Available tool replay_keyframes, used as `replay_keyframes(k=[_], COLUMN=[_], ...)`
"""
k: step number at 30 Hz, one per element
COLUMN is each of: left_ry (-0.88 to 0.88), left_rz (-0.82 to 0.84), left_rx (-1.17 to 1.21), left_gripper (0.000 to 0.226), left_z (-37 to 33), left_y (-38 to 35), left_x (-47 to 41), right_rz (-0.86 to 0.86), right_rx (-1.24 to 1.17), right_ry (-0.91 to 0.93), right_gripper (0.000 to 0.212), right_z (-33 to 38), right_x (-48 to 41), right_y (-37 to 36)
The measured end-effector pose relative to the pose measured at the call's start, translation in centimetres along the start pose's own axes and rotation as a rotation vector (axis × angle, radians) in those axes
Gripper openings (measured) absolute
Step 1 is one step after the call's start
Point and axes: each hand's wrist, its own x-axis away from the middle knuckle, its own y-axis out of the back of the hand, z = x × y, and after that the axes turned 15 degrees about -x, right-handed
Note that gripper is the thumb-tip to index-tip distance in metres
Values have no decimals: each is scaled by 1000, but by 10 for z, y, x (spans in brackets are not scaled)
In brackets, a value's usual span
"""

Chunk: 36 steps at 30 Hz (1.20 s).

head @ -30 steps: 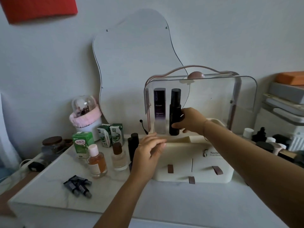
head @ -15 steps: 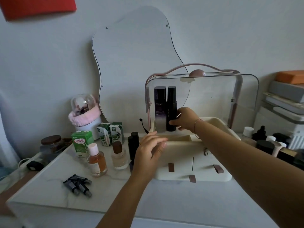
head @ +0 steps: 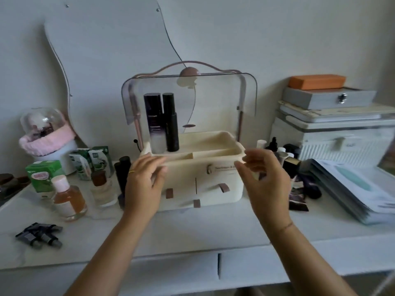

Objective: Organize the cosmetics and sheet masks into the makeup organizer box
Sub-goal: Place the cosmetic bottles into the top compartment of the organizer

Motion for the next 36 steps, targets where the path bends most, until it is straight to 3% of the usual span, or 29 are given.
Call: replay_keyframes(k=[5,11,23,28,30,33,36], left_ry=[-88,-100,-93,-80,-81,-68,-69], left_rz=[-3,-5,-22,-12,-8,6,35], left_rx=[-169,-187,-162,-142,-135,-100,98], left_gripper=[35,45,44,44,45,50,52], left_z=[-19,-15,-15,-15,-17,-23,-39], left_y=[-14,-20,-22,-23,-22,-15,-4], left_x=[7,12,13,14,14,11,14], right_rz=[-200,-108,20,210,211,145,164], right_rx=[115,282,310,269,241,188,49], right_ry=[-142,-35,-159,-341,-381,-314,-242], right_gripper=[37,52,51,44,43,34,31], right_z=[-39,-58,-68,-69,-68,-46,-2], right_x=[18,-16,-42,-30,-22,-22,-37], right_y=[50,50,41,48,50,53,46])
